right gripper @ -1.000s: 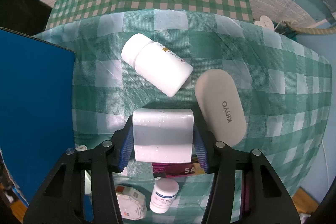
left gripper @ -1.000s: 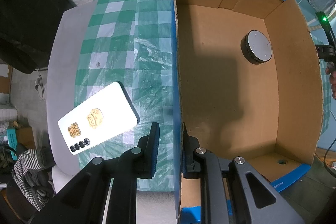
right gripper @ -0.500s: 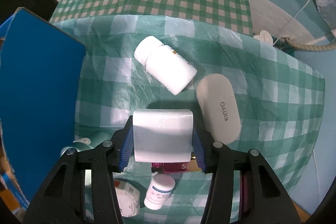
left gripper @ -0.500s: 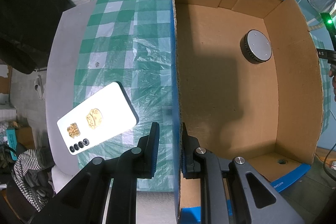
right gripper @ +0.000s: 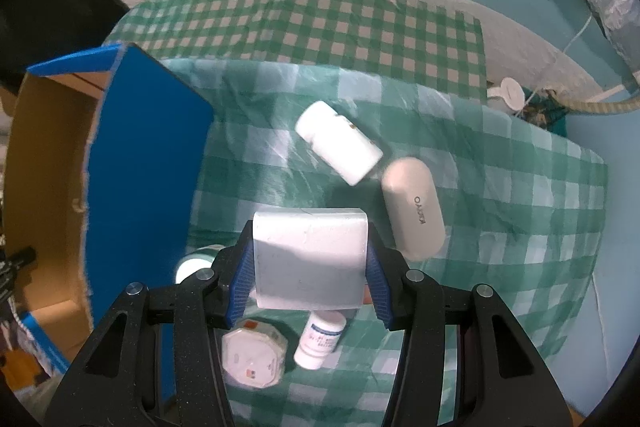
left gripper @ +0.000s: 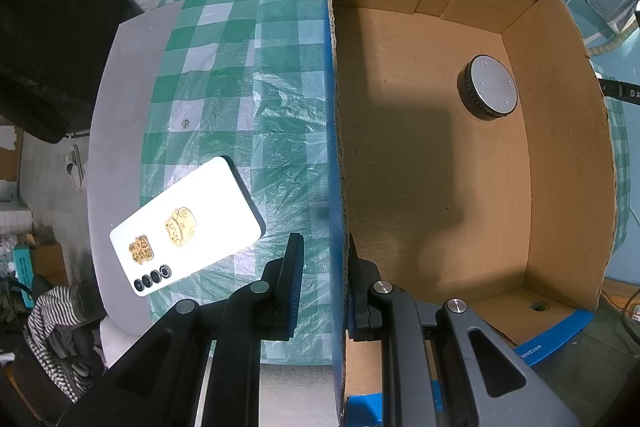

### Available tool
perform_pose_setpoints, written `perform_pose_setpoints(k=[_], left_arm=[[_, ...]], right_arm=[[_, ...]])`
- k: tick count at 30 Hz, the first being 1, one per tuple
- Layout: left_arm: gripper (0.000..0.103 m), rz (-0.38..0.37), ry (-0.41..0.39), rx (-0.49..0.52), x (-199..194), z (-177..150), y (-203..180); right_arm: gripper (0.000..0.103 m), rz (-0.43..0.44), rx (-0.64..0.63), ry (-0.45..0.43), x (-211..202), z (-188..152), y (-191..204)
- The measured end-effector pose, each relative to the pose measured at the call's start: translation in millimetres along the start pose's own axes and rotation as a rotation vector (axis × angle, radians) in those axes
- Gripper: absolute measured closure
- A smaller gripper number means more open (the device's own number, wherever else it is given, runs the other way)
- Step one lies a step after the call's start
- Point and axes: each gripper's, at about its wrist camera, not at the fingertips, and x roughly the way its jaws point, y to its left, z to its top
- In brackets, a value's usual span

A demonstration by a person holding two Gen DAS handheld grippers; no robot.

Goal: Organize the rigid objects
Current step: 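Carry the white charger into the box and release it beside the puck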

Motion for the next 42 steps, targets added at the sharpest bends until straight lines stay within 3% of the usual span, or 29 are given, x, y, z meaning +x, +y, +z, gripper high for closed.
perform_pose_setpoints(k=[13,25,42], left_arm=[[0.086,0.0,-0.002,0.003,-1,0,-1],[0.086,0.0,-0.001,-0.001,-2,1,-3],[0.086,0.0,-0.006,-0.001,-4,0,-2]], right_arm=[[0.054,0.024,-0.078,-0.046,-36,9,24],[0.054,0.057,-0.196,-0.09,-66,21,70],[0.054,0.053,-0.393,-0.084,-51,36,145]])
